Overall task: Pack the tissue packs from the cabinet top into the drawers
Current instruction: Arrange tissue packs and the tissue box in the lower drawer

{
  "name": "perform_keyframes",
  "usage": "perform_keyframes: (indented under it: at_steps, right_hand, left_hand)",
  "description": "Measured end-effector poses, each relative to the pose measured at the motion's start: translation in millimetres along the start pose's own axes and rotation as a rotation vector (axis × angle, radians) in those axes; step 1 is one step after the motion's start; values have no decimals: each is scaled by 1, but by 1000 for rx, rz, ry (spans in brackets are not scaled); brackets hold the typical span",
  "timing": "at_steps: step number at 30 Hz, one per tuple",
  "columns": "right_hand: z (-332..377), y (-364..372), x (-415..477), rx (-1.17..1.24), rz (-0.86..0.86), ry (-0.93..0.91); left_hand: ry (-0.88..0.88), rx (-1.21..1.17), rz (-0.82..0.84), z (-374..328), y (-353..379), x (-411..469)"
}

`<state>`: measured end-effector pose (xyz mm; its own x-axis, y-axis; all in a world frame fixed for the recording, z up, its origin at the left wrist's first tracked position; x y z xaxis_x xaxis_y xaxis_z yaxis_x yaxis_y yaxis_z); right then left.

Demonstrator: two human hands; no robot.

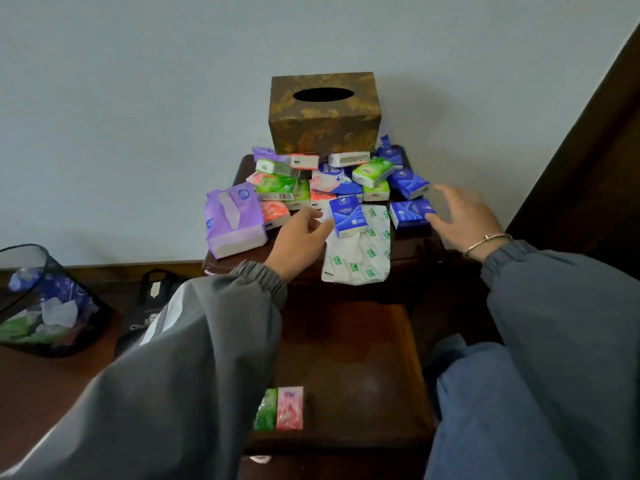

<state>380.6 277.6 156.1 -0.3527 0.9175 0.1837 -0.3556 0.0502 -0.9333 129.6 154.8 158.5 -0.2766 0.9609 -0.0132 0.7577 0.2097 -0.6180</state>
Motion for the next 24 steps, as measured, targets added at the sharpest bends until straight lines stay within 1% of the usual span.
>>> perform_keyframes:
  at_steps: [3, 5, 9, 12, 16, 18, 19, 21, 22, 24]
  right_hand:
    - [-4, 29, 9, -74, 163, -33]
    - [-6, 44, 8, -88, 206, -30]
    - [-9, 47, 10, -105, 154, -19]
    - [-3, 44, 20, -91, 141, -72]
    - [-6, 43, 27, -29, 146, -85]
    - [-9, 44, 30, 25, 135, -80]
    - [-11, 45, 31, 48, 130, -78]
    - [-12, 46, 31, 88, 118, -73]
    - [-13, 46, 31, 118, 112, -65]
    - [-14, 47, 28, 188, 104, -47]
  left_hand:
    - [-85, 44, -32, -1, 22, 25]
    - [-151, 104, -51, 2, 34, 37]
    - [-308, 170, -76, 8, 52, 54]
    - [-363, 232, -114, 9, 59, 60]
    - [-446, 155, -81, 11, 63, 68]
    - [-420, 105, -144, 9, 59, 70]
    - [-368, 123, -194, 5, 57, 68]
    - [-214, 247, -268, -7, 55, 64]
    - [-143, 286, -272, -12, 57, 62]
    - [-57, 234, -231, -15, 61, 60]
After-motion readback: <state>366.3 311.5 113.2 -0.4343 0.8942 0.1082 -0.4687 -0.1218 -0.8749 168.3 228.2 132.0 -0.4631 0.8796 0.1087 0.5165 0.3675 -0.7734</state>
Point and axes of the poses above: each hand's wrist, its own x-axis towards the middle knuckle, its own y-axis out of the palm, z = x × y, the point moved 7 cm from there along x, towards the middle knuckle, and after that the axes turned 4 degrees about z, right-handed, at the moved point
